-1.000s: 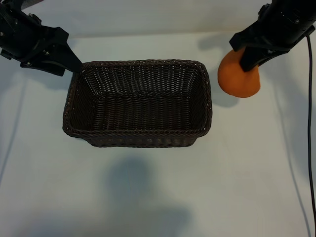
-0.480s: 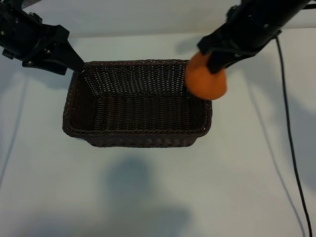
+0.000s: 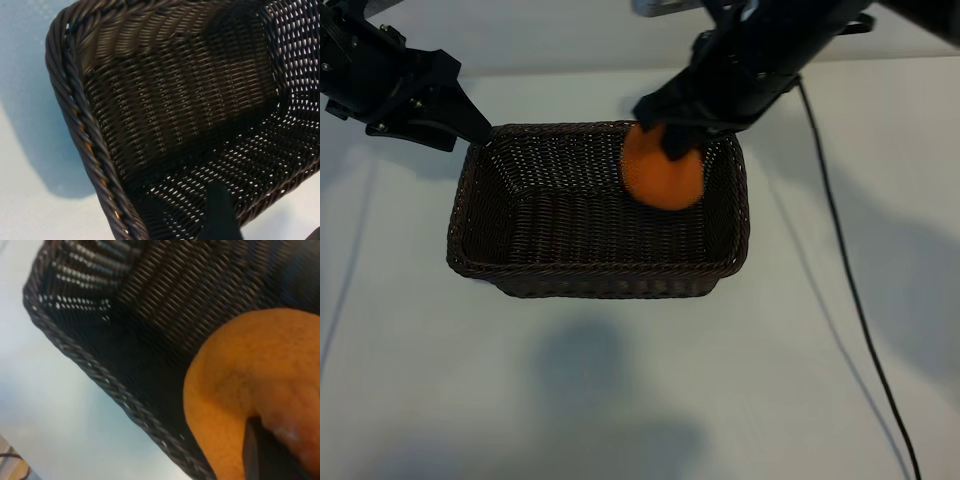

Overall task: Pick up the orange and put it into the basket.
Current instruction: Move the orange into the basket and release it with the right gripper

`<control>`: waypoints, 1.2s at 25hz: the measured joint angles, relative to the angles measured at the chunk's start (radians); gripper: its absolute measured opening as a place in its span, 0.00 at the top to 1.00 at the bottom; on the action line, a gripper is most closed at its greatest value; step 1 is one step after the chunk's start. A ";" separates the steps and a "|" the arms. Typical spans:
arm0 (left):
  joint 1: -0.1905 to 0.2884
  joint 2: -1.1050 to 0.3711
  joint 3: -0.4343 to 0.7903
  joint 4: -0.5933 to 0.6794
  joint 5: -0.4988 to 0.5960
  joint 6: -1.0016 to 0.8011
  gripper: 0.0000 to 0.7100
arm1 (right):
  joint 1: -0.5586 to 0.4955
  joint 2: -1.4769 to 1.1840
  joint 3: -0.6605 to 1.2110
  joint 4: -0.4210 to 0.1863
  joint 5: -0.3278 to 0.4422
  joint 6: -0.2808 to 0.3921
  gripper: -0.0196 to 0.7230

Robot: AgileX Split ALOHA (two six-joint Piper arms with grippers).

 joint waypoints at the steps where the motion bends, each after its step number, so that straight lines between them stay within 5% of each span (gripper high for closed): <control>1: 0.000 0.000 0.000 0.000 0.000 0.000 0.29 | 0.010 0.011 -0.007 0.002 -0.004 0.001 0.87; 30: 0.000 0.000 0.000 -0.001 0.000 0.001 0.29 | 0.069 0.231 -0.030 0.005 -0.089 -0.024 0.84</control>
